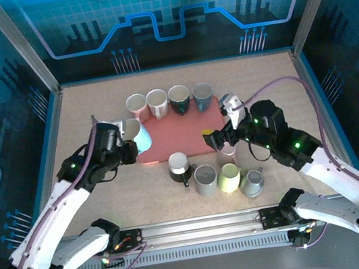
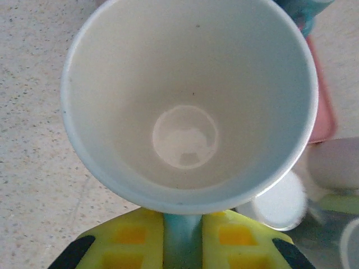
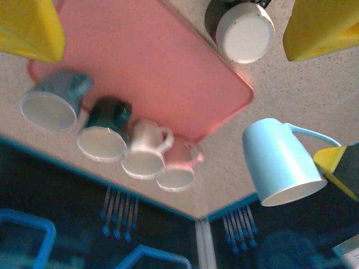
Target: Turn the mug right side up
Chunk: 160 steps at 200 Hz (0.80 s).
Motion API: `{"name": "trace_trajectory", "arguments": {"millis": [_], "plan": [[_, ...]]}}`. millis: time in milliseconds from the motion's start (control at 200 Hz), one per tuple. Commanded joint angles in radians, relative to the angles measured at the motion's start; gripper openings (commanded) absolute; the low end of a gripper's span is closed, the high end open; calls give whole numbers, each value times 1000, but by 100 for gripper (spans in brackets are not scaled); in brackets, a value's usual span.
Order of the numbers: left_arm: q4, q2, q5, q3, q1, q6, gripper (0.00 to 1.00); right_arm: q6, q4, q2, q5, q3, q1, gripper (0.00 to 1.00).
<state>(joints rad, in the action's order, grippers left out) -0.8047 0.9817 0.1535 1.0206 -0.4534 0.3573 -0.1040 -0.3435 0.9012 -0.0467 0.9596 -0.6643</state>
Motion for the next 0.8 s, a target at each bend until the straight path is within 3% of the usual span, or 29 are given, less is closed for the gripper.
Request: {"name": "trace_trajectory", "arguments": {"millis": [0, 160, 595, 795], "plan": [[160, 81, 73, 4, 9, -63, 0, -116, -188, 60, -88, 122, 9, 100], [246, 209, 65, 16, 7, -80, 0, -202, -195, 76, -116, 119, 5, 100], [509, 466, 166, -7, 9, -267, 0, -157, -221, 22, -54, 67, -14, 100], [558, 564, 197, 10, 15, -282, 0, -158, -247, 36, -45, 68, -14, 100]]}}
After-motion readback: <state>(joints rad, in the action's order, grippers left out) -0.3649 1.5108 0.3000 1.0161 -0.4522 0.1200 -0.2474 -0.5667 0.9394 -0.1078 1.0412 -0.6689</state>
